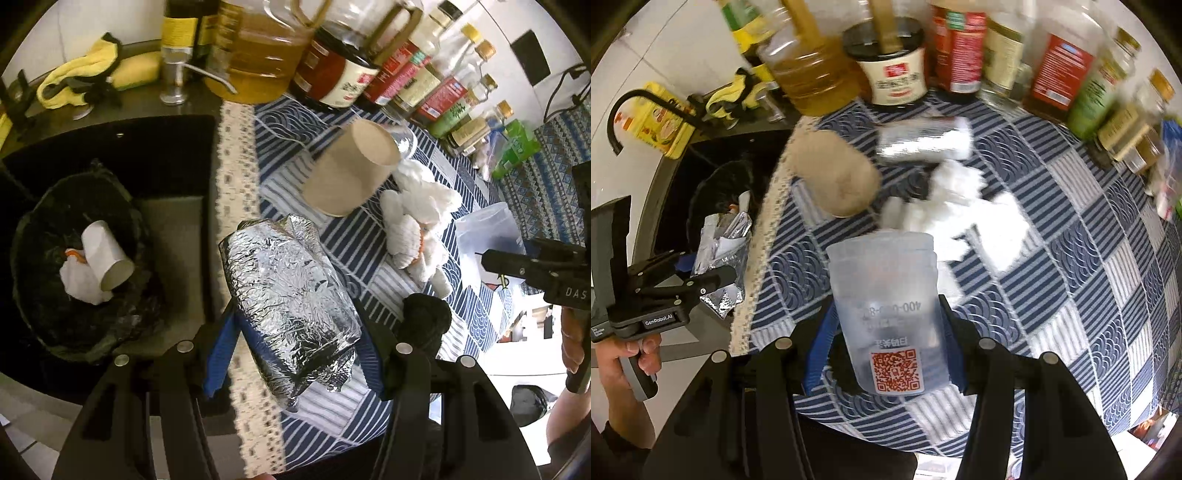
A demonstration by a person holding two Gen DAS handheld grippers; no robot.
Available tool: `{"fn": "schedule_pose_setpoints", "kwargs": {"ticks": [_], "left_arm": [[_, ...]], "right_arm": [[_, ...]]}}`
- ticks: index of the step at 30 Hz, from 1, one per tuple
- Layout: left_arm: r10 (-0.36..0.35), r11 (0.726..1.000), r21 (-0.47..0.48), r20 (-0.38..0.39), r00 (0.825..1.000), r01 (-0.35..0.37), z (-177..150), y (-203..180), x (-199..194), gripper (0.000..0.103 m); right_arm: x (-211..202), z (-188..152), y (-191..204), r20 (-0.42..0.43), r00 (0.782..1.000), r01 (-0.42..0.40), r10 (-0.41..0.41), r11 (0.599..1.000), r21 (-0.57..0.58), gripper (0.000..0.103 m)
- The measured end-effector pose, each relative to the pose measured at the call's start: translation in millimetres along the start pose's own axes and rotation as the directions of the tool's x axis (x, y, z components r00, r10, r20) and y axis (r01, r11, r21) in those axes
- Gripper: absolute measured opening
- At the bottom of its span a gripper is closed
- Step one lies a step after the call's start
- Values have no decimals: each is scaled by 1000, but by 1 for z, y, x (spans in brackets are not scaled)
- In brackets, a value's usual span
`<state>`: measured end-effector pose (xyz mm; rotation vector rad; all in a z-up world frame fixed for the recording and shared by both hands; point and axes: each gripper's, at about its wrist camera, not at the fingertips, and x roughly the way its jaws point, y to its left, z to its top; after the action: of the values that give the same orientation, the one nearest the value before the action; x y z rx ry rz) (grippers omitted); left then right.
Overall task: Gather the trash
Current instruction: 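Carry the foil bundle with the left tool while the right tool carries the cups to the bin, then open the left tool dropping the foil while the right tool drops the cups into the bin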
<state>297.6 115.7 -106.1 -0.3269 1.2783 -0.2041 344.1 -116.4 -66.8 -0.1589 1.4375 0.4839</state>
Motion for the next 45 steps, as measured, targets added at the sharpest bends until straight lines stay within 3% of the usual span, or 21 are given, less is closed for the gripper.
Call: {"fn": "schedule_pose_setpoints", "kwargs": {"ticks": [28,37,45], "left_arm": [[72,991,-115,51,996,-66,-9,195,-89,56],[57,987,-156,55,997,-48,1,243,-97,56],[9,980,-200,33,999,-3,17,267,-78,58]], "right_arm": [[87,76,231,-77,992,-115,104,979,-170,53],[116,102,283,-114,984,-152,134,974,-171,54],[131,125,300,-144,979,-167,145,974,-154,58]]}}
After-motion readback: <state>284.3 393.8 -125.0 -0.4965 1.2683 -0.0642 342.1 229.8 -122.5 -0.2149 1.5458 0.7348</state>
